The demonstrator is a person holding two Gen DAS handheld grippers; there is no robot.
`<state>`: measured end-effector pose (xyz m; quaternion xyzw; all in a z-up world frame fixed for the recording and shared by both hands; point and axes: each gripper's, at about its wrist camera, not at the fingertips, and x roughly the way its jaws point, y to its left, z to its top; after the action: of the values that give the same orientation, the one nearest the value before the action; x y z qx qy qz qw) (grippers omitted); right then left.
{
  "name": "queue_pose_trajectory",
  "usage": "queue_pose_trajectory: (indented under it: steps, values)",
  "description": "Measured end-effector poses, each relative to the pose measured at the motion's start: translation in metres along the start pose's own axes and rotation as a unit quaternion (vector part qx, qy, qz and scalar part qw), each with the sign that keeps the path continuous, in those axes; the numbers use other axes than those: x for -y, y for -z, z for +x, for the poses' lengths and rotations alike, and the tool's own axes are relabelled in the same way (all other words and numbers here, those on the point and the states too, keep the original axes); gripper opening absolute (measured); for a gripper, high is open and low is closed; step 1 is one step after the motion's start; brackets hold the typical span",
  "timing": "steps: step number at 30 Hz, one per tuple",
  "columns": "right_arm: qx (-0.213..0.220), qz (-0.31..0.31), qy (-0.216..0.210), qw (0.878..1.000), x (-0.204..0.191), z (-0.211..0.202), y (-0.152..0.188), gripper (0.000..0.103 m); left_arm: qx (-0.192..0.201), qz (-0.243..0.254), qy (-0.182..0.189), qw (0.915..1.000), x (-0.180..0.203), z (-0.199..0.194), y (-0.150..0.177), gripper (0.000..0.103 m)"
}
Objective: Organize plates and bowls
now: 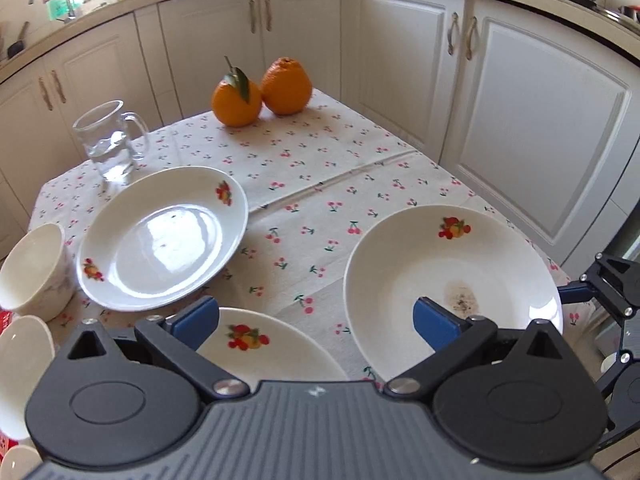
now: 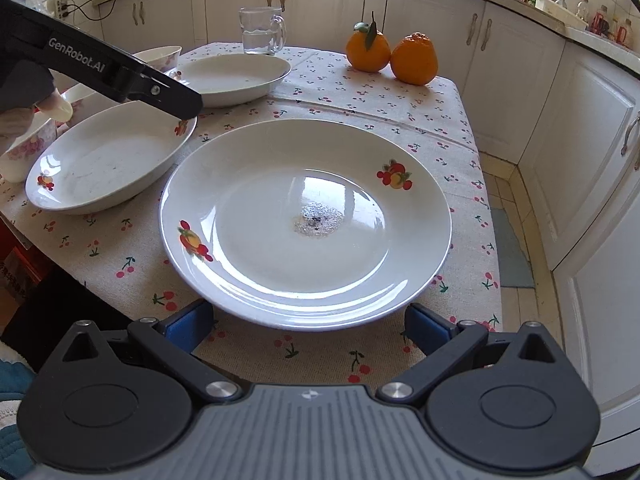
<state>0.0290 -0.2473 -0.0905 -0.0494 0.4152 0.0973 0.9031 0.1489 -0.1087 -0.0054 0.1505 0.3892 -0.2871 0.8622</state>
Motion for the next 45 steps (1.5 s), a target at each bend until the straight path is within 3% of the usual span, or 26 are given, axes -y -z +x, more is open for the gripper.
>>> queue_pose_trajectory:
  steps: [6,14,19,24,33,45]
  values:
    - [-0.001,0.001,-0.025,1.000,0.010,0.005,-0.001,0.103,-0.037,0.032,0.065,0.9967,0.014,0.034,-0.023,0.102]
    - [0.034,-0.018,-0.043,0.998,0.016,0.003,0.006,0.103,-0.099,0.063,0.111,0.9869,0.025,0.078,-0.033,0.099]
    - [0.040,-0.024,-0.048,0.998,0.018,0.005,0.006,0.103,-0.115,0.074,0.132,0.9818,0.030,0.086,-0.036,0.085]
    - [0.042,-0.032,-0.053,0.997,0.016,0.004,0.004,0.102,-0.120,0.073,0.141,0.9800,0.030,0.088,-0.039,0.075]
    - [0.034,-0.036,-0.051,0.997,0.017,0.005,0.000,0.102,-0.122,0.069,0.145,0.9795,0.028,0.091,-0.043,0.074]
    - [0.032,-0.050,-0.045,0.997,0.042,0.023,-0.025,0.102,-0.103,0.055,0.139,0.9834,0.018,0.112,-0.074,0.074]
